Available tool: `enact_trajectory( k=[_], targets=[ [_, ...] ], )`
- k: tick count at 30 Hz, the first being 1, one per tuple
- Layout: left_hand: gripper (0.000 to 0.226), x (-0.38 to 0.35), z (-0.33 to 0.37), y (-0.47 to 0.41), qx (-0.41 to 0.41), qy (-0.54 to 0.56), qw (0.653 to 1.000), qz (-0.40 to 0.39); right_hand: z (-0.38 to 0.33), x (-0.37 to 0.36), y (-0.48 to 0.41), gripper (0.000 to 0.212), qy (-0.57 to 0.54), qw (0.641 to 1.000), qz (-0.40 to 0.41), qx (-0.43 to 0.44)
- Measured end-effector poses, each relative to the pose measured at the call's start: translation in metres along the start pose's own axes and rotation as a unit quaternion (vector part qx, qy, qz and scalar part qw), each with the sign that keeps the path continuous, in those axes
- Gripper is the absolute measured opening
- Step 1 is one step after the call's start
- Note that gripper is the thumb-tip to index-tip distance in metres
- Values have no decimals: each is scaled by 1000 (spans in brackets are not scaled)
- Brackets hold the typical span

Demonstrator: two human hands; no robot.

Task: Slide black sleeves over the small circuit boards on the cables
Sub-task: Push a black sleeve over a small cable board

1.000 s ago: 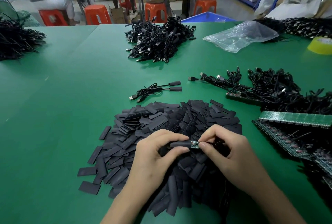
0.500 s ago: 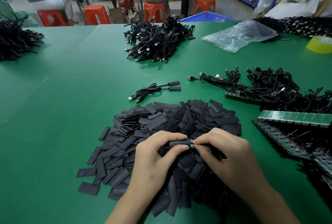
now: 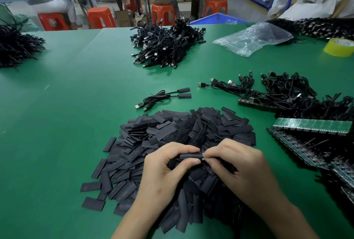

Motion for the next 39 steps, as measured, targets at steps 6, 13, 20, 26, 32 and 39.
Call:
enact_trajectory(
  k=[6, 13, 20, 26, 32, 39],
  targets=[
    [17, 0, 4, -1, -13, 3, 1000, 17, 3, 1, 1, 8, -46, 997, 25, -55],
    [20, 3, 4, 1, -25, -5, 999, 40, 1, 0, 1, 5, -55, 994, 57, -73],
    [17, 0, 4, 1, -35, -5, 998, 43, 1, -3, 2, 4, -72, 992, 70, -75],
    [19, 0, 5, 1, -41, -4, 998, 40, -1, -4, 3, 3, -77, 991, 72, -80],
    [34, 4, 6, 2, -42, -19, 993, 107, -2, -2, 2, 6, -87, 986, 95, -103],
    [22, 5, 4, 9, -24, 7, 985, 172, -6, 0, 3, 3, -75, 983, 120, -113]
  ],
)
Point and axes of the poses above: each hand's wrist, its own y-axis away from the middle knuckle, its own x-axis out of the back of the hand, z = x × y, the point moved 4 cm from there along -y, towards the middle knuckle, and after that the axes turned 1 degree about y, right-handed, at the moved point
